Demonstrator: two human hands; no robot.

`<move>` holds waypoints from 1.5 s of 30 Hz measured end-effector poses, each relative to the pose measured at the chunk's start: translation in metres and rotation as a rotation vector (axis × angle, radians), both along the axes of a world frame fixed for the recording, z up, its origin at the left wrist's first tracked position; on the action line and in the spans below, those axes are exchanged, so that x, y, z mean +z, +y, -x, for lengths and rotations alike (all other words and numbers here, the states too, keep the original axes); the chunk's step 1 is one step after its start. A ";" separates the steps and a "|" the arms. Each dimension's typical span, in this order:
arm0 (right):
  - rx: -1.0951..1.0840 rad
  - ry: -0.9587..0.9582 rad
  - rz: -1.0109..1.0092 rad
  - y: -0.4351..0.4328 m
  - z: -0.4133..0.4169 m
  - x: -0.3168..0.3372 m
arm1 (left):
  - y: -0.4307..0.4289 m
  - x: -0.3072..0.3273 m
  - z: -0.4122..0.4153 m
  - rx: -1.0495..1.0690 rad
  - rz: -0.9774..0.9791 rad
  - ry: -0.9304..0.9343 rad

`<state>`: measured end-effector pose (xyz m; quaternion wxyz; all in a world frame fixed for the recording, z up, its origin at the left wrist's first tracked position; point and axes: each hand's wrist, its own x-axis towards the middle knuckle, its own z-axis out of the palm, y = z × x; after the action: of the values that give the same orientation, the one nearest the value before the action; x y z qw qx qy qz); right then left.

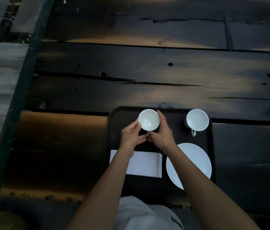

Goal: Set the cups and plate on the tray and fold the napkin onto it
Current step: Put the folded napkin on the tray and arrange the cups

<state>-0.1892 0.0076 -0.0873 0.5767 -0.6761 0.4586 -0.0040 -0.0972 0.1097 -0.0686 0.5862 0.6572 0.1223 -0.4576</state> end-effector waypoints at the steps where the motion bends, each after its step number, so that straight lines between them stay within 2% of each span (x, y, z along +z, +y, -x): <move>1: -0.002 0.005 -0.001 -0.001 0.001 0.001 | -0.001 0.000 0.001 0.003 0.000 0.004; 29: -0.011 0.087 -0.033 0.006 -0.005 0.018 | -0.004 0.001 0.005 0.028 -0.049 -0.016; 36: 0.040 0.087 0.036 0.016 -0.005 0.025 | 0.004 0.003 0.004 -0.111 -0.086 -0.083; 45: -0.048 0.104 0.152 0.039 0.025 0.032 | 0.044 0.013 0.018 -0.314 -0.090 -0.126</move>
<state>-0.2144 0.0463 -0.0552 0.4990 -0.7059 0.5024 -0.0174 -0.1157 0.1535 -0.0552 0.4840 0.7212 0.0015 -0.4957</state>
